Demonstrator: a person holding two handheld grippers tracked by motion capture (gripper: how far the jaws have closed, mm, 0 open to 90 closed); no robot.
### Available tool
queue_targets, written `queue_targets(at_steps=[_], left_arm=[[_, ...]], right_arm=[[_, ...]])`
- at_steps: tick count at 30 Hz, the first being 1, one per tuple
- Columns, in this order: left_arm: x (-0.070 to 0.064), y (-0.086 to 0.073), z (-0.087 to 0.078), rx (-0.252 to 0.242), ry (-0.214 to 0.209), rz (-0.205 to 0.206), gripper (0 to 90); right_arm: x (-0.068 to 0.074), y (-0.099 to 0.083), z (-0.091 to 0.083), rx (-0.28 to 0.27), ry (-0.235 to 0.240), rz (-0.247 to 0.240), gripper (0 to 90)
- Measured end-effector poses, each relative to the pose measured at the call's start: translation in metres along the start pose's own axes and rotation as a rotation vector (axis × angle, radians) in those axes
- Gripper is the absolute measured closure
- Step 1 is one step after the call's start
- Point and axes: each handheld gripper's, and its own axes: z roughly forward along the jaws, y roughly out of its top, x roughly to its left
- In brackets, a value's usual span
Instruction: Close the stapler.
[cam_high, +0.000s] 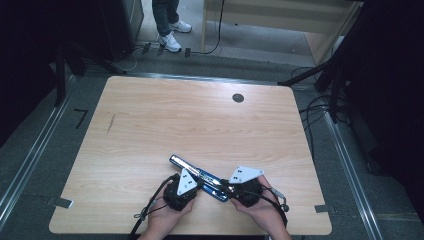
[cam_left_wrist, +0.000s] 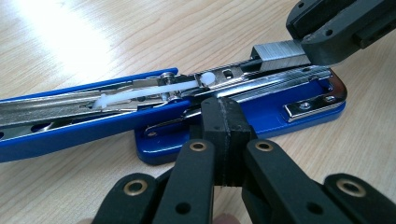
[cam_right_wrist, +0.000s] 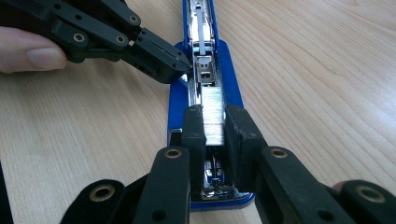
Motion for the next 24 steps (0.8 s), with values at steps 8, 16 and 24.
queue_targets(at_steps=[8, 16, 24], left_arm=[[0.0, 0.0, 0.0001, -0.001, 0.0, 0.0, 90.0], [0.0, 0.0, 0.0, -0.001, 0.0, 0.001, 90.0], [0.0, 0.0, 0.0001, -0.001, -0.002, -0.003, 90.0]], right_arm=[[-0.0011, 0.003, 0.0014, 0.018, 0.025, -0.03, 79.2], [-0.0026, 0.0036, 0.0008, 0.022, 0.022, -0.02, 79.2], [-0.0018, 0.0079, 0.0005, 0.059, 0.019, -0.032, 79.2]])
